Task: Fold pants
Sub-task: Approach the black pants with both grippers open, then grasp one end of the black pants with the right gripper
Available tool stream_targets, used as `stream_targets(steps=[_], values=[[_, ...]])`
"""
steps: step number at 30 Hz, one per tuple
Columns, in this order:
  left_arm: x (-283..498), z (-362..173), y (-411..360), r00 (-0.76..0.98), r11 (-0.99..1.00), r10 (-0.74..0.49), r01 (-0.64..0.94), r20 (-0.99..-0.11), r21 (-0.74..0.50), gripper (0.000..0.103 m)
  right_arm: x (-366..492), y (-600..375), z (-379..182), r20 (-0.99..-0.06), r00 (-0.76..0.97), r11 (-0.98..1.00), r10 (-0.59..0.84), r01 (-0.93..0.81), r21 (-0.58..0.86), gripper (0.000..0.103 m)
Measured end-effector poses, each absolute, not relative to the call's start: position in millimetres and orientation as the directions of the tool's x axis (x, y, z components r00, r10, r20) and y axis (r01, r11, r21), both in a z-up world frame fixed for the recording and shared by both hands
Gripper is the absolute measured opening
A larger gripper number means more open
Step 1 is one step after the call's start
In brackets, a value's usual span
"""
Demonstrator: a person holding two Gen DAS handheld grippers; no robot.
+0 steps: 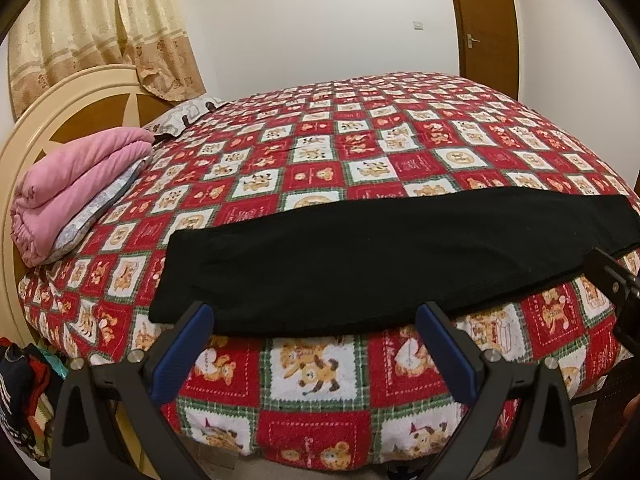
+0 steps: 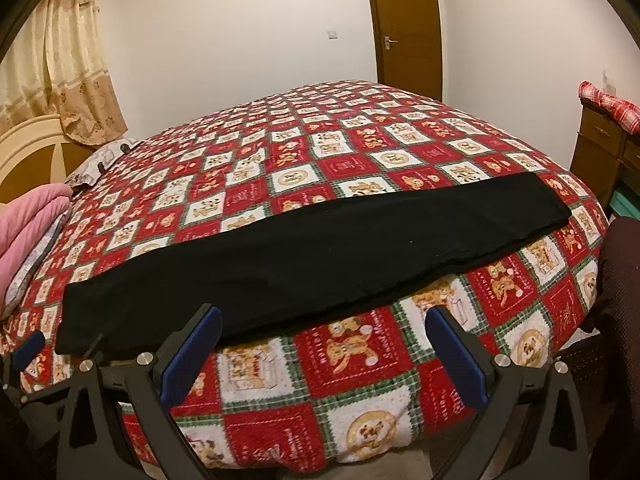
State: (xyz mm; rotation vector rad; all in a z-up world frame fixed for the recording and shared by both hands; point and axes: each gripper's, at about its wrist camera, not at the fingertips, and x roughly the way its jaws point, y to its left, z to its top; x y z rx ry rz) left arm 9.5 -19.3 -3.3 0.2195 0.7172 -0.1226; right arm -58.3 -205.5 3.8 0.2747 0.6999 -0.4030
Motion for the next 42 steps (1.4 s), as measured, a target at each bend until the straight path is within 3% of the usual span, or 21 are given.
stream_targets(steps=[9, 14, 25, 31, 42], values=[[34.5, -1.5, -51.1, 0.743, 0.947, -0.073, 0.262, -0.666, 0.188, 0.103, -39.4, -253.4, -2.3, -0.698, 0.646, 0.854, -0.308, 0.511, 0.096, 0.102], [45.8, -1.2, -67.4, 0.733, 0.935, -0.118, 0.309, -0.670, 0.174, 0.103, -43.8, -295.3, -2.6, -0.662, 0.680, 0.837, -0.316, 0.528, 0.143, 0.102], [51.6, -12.0, -101.8, 0.688, 0.907, -0.216, 0.405, -0.693, 0.119, 0.103, -110.2, -463.3, -19.5, -0.619, 0.508, 0.554, -0.599, 0.821, 0.137, 0.094], [60.2, -15.7, -119.7, 0.682, 0.903, -0.187, 0.402, -0.707, 0.149, 0.103, -116.5, -522.3, -30.6, -0.673, 0.420, 0.450, -0.608, 0.881, 0.143, 0.094], [68.4, -24.5, -136.0, 0.668, 0.898, -0.171, 0.409, -0.725, 0.165, 0.103, -94.8, -531.3, -37.2, -0.683, 0.416, 0.485, -0.600, 0.868, 0.103, 0.094]])
